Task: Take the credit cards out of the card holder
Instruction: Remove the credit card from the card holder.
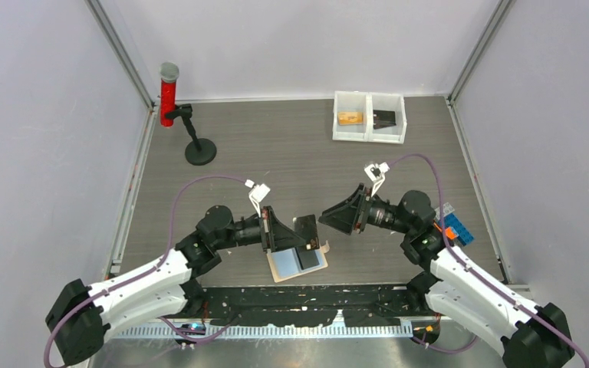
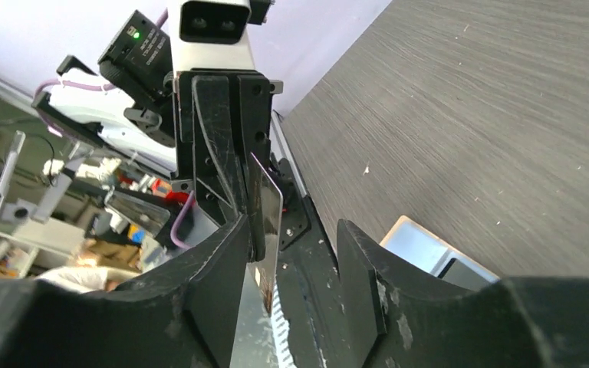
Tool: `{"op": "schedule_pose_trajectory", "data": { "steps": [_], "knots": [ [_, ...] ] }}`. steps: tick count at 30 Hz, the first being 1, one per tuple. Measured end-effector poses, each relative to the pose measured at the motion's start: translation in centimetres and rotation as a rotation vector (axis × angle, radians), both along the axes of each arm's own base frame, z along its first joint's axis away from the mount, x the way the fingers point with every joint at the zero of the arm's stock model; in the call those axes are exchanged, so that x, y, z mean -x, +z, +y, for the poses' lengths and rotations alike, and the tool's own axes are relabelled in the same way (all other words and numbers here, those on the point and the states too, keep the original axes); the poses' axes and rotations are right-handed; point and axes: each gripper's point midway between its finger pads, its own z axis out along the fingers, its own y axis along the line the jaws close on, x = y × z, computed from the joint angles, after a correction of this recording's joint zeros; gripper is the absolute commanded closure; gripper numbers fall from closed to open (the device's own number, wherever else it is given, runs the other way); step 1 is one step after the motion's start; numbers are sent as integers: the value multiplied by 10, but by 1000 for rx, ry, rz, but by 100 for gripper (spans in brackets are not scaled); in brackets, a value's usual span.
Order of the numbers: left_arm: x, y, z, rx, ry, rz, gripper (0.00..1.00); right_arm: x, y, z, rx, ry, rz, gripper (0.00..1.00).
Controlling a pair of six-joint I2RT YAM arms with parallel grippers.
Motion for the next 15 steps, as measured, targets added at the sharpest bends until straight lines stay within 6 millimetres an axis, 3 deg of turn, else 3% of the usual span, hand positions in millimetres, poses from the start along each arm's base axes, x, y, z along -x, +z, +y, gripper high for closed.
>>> {"op": "schedule_pose_trajectory", "data": {
  "steps": [5,9,15],
  "knots": [
    [17,-13,12,-71,-57,-20,100,8,15,-4,102,105,-111,46],
    [24,-24,17,-117,-82,-20,100,14,16,2,133,208,-127,46],
    [31,-32,18,-144,-118,1,100,18,-16,11,197,305,-23,45]
  ]
}}
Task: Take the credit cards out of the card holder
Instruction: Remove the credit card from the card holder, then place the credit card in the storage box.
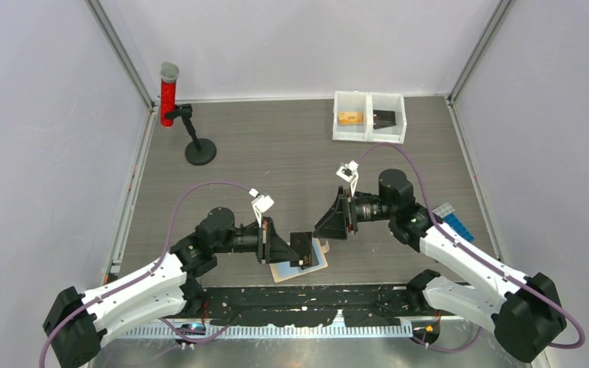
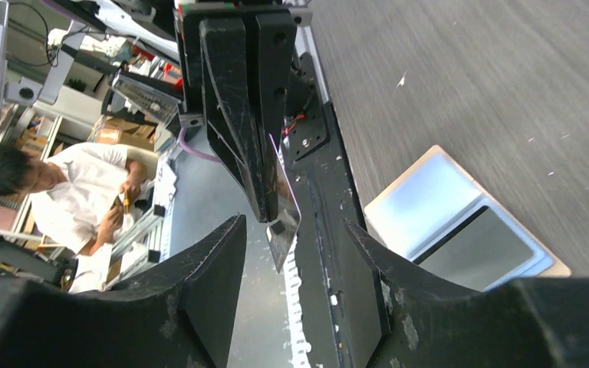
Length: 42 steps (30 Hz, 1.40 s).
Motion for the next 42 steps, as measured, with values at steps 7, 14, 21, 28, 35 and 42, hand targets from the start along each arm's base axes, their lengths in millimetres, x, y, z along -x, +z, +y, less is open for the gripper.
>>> {"op": "schedule_pose_trajectory", "data": {
  "steps": [7,14,21,28,35,42],
  "knots": [
    [2,2,-1,8,-12,2,100,13,-11,9,13,64,31,55],
    [4,-4,-2,-6,-34,26,100,10,-17,13,19,69,50,92],
    [3,-6,-2,-29,-34,21,35,10,-11,12,3,63,25,95],
    [-12,-6,7,-126,63,-15,1,-27,0,0,-9,-117,-6,95],
    [-30,7,26,-239,180,-94,1,-121,33,-26,-17,-472,-55,95],
    [-52,12,60,-413,325,-205,1,-237,48,-86,4,-900,-108,95]
  ]
}}
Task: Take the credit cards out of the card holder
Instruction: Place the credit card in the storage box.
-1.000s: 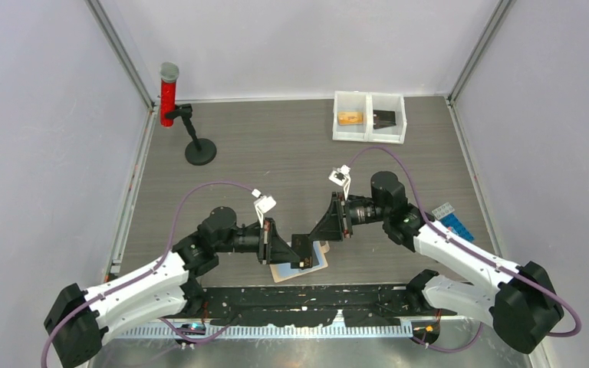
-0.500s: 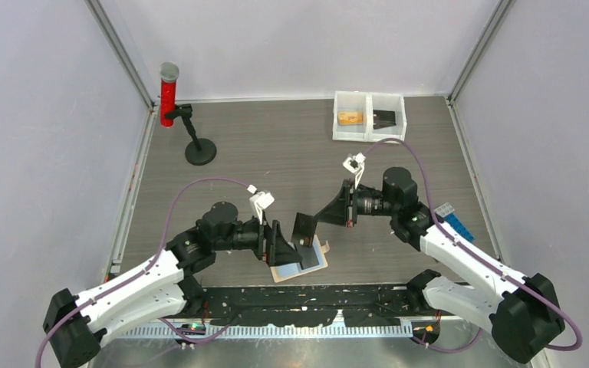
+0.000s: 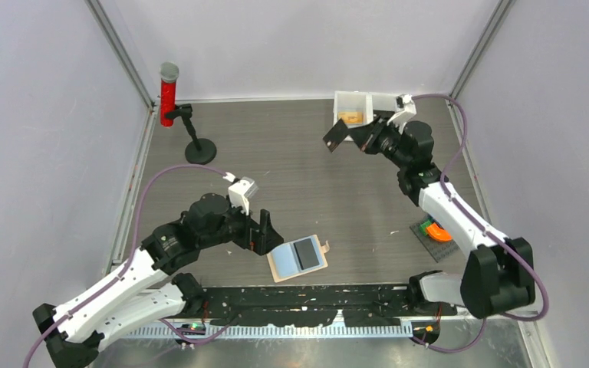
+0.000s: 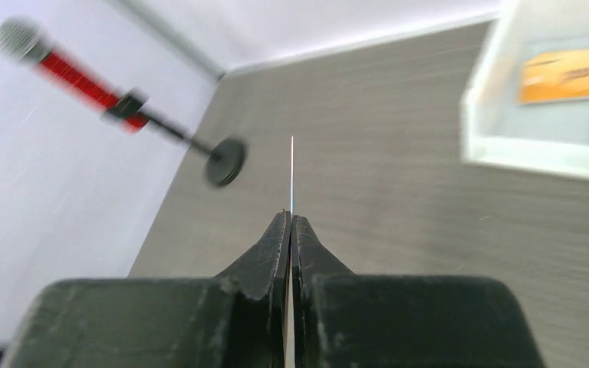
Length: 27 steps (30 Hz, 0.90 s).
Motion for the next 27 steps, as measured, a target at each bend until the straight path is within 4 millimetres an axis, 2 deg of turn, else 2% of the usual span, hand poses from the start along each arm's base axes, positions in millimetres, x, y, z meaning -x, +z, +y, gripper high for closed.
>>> {"op": "schedule_pose_trajectory", "data": {
  "steps": [5,10,15,21,27],
  "knots": [
    [-9,-1,21,-99,63,-51,1,-64,-16,-56,23,-289,-1,95],
    [-17,0,40,-152,127,-120,1,-116,-22,-114,39,-543,-24,95],
    [-20,2,47,-159,153,-151,1,-161,-26,-153,73,-681,-60,95],
    [-20,-1,51,-189,140,-168,1,-201,-36,-170,132,-759,-77,95],
    [-19,-2,56,-207,136,-179,1,-234,-69,-176,166,-778,-48,95]
  ]
}}
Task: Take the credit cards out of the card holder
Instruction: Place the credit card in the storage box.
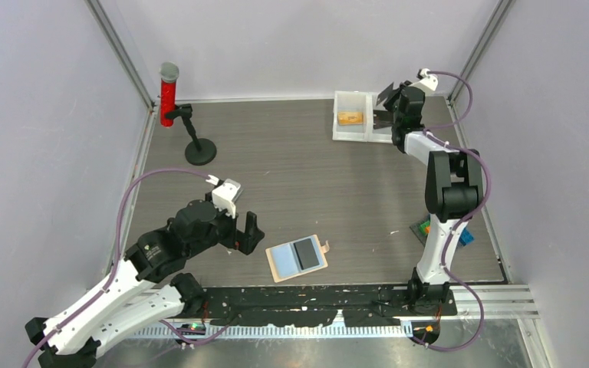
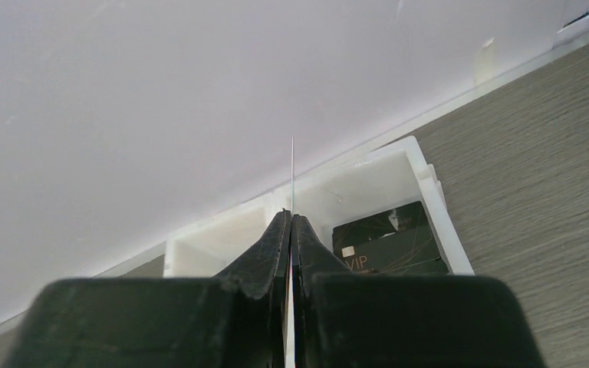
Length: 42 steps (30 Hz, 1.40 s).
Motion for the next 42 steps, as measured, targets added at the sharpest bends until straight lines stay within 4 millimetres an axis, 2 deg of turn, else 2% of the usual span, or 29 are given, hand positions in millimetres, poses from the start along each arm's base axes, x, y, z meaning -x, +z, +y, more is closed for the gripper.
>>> {"op": "schedule_pose_trajectory", "data": {
  "steps": [7,11,15,19,23,31,42],
  "knots": [
    [-2,0,3,-18,5,-20,1,-17,-59,-8,-41,2,85,95],
    [-5,-1,6,-39,13,-27,1,-18,-78,-18,-92,10,111,93],
    [-6,1,7,-57,11,-37,1,-25,-77,-31,-139,9,108,90],
    [-8,6,10,-68,7,-57,1,-37,-62,-38,-180,19,82,89],
    [-7,9,11,-75,-2,-71,1,-42,-62,-34,-217,53,78,89],
    [-5,13,13,-65,-8,-86,1,-40,-87,-21,-283,95,137,88],
    [-5,14,15,-68,-6,-91,1,-46,-85,-15,-331,116,154,76]
  ]
}}
